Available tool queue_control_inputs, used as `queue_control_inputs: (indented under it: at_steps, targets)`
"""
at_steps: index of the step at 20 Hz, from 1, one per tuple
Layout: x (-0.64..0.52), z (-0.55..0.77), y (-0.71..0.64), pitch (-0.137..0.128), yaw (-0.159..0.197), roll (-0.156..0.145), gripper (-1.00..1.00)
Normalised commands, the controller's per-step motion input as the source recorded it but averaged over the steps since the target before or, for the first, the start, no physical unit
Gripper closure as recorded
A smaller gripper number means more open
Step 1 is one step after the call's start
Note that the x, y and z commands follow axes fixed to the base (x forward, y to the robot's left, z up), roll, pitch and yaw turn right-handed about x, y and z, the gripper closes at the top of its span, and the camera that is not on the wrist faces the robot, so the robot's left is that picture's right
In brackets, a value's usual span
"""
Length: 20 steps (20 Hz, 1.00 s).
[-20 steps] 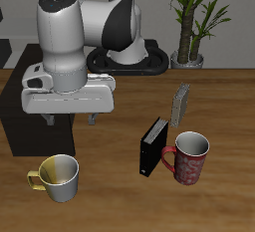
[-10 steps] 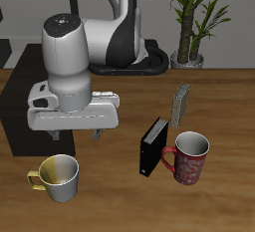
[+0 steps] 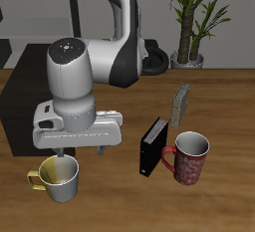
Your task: Place the white-yellow mug on top of the shelf
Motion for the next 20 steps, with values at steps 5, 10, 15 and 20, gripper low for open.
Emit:
queue_control_inputs:
  at_steps: [5,10,15,20]
  targets:
    - [0.07,-0.28,0.04,0.029,0.006,0.002,-1.00]
    - [0.07,-0.35,-0.08,0.044,-0.020,-0.020,-1.00]
    - [0.04,-0.24,-0.10,0.038,-0.015,-0.025,-1.00]
    - [-0.02,-0.14,-0.03,0.016,-0.014,0.000,1.00]
